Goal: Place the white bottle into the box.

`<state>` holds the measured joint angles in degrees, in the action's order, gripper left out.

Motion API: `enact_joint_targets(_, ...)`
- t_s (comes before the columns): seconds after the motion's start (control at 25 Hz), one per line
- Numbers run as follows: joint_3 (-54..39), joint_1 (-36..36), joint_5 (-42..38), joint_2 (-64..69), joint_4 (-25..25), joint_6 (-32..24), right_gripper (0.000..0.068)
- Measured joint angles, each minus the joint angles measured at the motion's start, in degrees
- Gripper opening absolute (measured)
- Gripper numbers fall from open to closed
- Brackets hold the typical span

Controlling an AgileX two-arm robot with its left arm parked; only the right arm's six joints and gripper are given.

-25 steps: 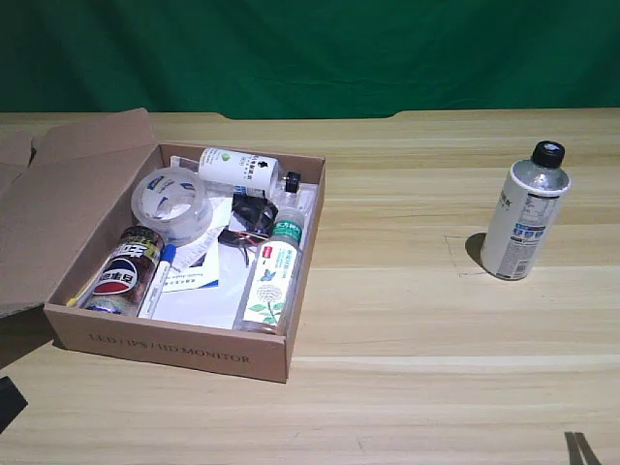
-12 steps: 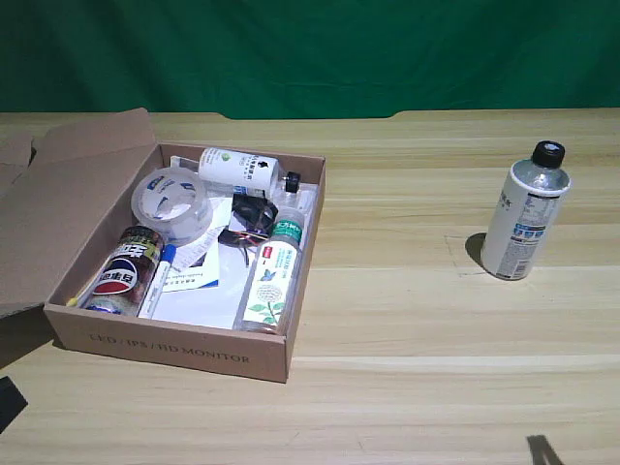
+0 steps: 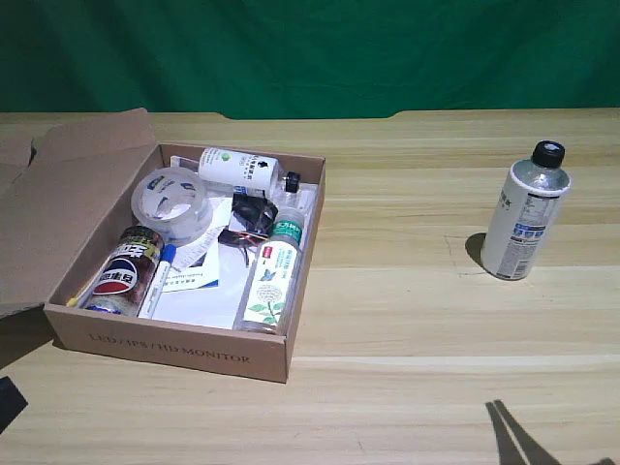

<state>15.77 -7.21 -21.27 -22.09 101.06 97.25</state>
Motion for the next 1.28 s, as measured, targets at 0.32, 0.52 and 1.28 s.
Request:
enact_joint_targets(0.32,0.0,0.0,1.7,-9.8,0.0,1.0,0.0191)
enact_joint_targets(0.52,0.0,0.0,1.6,-16.1,0.0,2.5,0.0595)
enact_joint_targets(1.28,8.2,0.0,7.1,-28.8,-0.2,3.5,0.0670)
